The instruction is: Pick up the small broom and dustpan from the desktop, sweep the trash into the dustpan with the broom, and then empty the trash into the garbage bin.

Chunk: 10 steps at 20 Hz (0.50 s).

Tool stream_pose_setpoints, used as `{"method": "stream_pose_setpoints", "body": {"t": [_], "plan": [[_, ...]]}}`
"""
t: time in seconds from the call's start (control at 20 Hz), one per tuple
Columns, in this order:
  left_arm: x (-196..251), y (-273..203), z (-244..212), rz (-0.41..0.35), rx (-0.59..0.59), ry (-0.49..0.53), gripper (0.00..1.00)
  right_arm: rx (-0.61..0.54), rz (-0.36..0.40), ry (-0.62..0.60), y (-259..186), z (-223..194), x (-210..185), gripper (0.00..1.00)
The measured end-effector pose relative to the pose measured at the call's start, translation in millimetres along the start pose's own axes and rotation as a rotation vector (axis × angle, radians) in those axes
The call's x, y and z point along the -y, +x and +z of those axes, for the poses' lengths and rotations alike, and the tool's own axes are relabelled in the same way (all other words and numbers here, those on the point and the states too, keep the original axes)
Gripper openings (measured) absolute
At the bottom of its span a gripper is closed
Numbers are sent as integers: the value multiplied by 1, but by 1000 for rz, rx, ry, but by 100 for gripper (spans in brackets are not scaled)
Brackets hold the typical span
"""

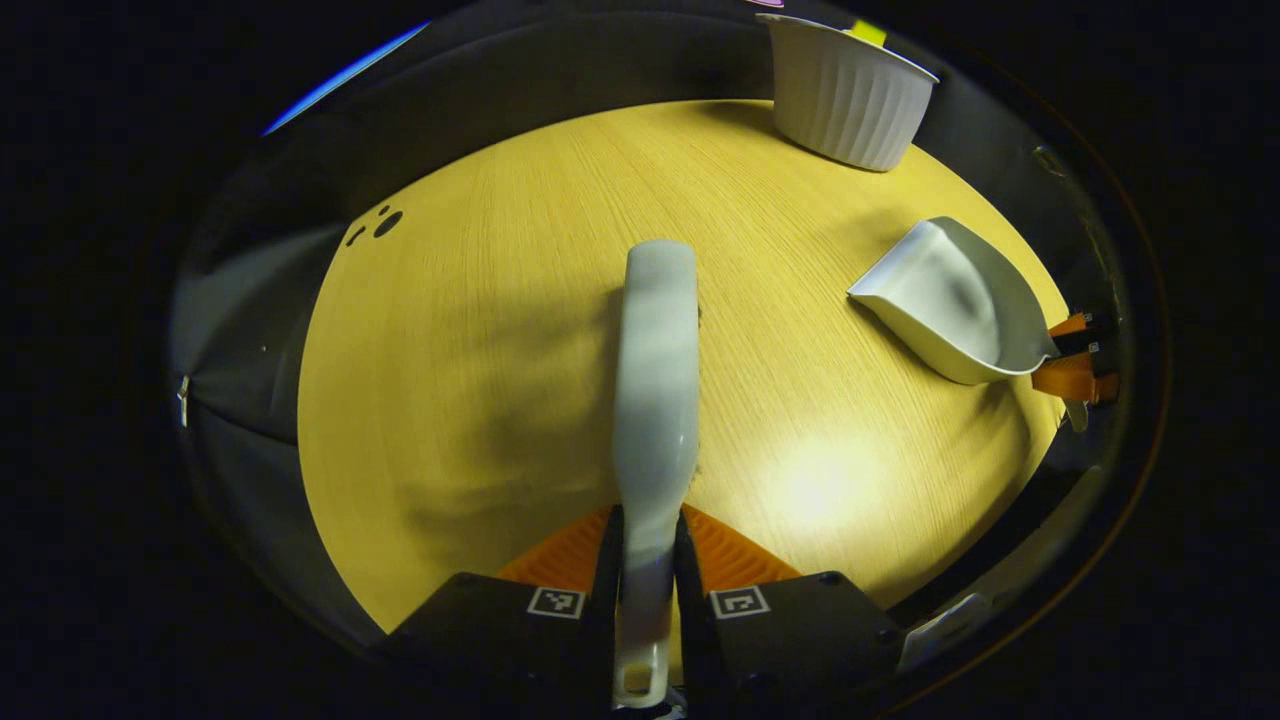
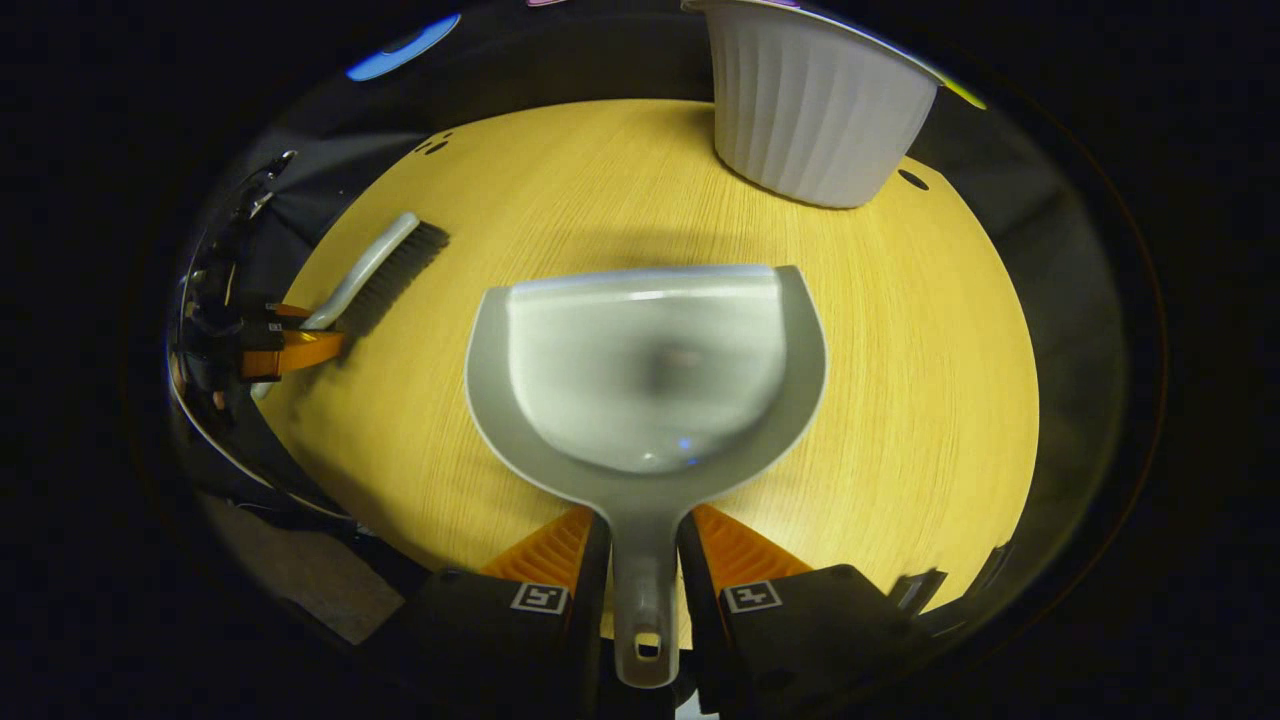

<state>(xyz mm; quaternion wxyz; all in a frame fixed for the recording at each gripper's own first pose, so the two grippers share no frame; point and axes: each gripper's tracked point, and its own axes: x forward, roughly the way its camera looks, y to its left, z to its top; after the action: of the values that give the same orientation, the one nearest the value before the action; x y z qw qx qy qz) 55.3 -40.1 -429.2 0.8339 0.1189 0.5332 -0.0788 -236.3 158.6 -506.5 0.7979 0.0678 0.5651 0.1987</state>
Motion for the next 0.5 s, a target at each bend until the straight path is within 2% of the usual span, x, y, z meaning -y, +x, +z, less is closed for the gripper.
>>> {"method": "stream_pose_setpoints", "body": {"t": [0.05, 0.1, 0.2, 0.25, 0.3, 0.35, 0.4, 0.45, 0.5], "plan": [[-1, -5, -2, 7, 5, 5, 31, 12, 5, -2, -9, 0, 0, 42], [-2, -13, -4, 16, 14, 7, 31, 35, 13, 2, -20, 4, -2, 46], [-1, -29, -5, 28, 40, 7, 32, 92, 22, 2, -43, 13, -2, 40], [-1, -39, -3, 30, 61, 5, 27, 126, 22, -3, -54, 21, -4, 46], [0, -52, 0, 32, 88, 4, 33, 166, 20, -7, -68, 29, -4, 37], [0, -66, 6, 34, 119, 0, 36, 206, 22, -7, -82, 38, -8, 37], [1, -79, 14, 36, 161, -9, 30, 248, 27, -9, -94, 47, -10, 37], [2, -93, 24, 34, 208, -23, 30, 294, 30, -12, -105, 58, -13, 37], [4, -107, 36, 30, 261, -41, 22, 340, 33, -18, -117, 69, -17, 37]]}}
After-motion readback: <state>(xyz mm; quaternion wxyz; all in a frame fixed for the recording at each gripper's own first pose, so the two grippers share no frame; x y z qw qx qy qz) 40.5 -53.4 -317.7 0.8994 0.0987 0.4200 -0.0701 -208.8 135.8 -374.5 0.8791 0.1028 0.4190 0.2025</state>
